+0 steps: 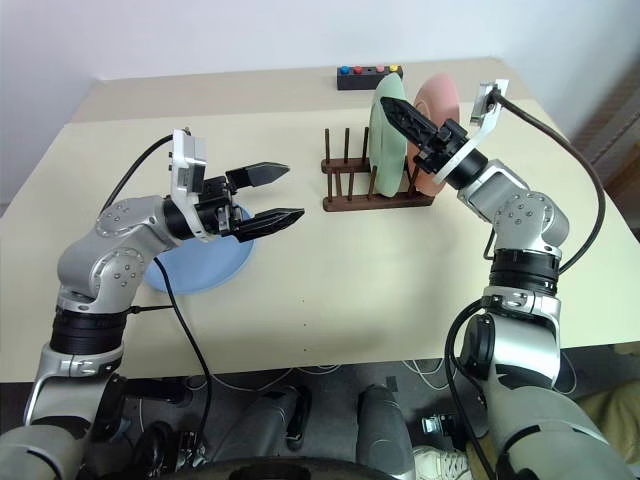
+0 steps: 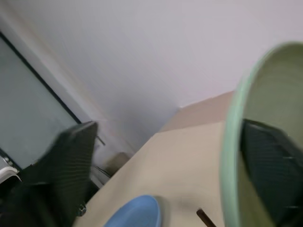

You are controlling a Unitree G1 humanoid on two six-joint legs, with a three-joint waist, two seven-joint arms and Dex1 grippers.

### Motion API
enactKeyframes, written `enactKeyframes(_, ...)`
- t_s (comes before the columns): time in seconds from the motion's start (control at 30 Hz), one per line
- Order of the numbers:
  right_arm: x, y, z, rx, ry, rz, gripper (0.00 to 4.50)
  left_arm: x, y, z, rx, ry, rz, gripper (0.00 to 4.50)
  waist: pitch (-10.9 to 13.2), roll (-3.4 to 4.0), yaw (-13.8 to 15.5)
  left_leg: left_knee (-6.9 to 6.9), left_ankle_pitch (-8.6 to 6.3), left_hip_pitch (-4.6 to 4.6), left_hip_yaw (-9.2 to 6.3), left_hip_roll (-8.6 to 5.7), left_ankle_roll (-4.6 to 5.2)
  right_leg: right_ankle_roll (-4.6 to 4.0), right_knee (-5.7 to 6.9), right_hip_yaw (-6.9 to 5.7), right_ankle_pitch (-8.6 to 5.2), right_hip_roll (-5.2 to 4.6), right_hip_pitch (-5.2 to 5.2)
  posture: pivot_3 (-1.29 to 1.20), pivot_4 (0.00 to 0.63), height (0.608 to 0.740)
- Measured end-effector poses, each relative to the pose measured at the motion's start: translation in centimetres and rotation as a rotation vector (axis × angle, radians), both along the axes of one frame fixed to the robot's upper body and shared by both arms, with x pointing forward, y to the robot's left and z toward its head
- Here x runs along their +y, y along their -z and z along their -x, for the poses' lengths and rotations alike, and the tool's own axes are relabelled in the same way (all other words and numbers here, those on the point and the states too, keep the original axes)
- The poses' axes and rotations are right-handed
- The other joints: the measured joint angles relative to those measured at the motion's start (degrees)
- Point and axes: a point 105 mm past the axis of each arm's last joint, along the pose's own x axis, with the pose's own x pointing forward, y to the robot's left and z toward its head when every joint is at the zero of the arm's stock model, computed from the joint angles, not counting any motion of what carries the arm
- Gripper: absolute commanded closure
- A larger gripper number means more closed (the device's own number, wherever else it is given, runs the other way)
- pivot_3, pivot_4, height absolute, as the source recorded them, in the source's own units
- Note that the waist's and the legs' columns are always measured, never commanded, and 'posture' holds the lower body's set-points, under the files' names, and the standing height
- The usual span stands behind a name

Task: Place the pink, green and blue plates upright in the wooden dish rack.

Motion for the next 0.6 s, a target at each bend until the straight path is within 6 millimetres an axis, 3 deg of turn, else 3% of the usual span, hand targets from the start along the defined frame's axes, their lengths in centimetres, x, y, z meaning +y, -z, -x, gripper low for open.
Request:
enactKeyframes(0.33,0.3,-2.3,0.7,-0.173,0.085,0.149,0.05,-0.3,-0.4,0.4,-0.016,0.016,0.005,0.0,0.0,0.0,0.0,-0.01,0.0,0.0,0.0,0.0,0.0,0.0,0.0,0.0,0.0,0.0,-0.02,0.0,0.15,0.74)
enactKeyframes(0.47,0.5,-2.2,0.7,-0.176,0.081,0.17,0.05,-0.3,-0.4,0.5,-0.016,0.019,0.006,0.0,0.0,0.0,0.01,-0.01,0.0,0.0,0.0,0.0,0.0,0.0,0.0,0.0,0.0,0.0,-0.01,0.0,0.15,0.74)
enactKeyframes(0.6,1.0,-0.8,0.4,-0.179,0.098,0.267,0.05,-0.3,-0.4,0.5,-0.016,0.02,0.006,0.0,0.0,0.0,0.05,-0.01,0.0,0.0,0.0,0.0,0.0,0.0,0.0,0.0,0.0,0.0,-0.01,0.0,0.15,0.74)
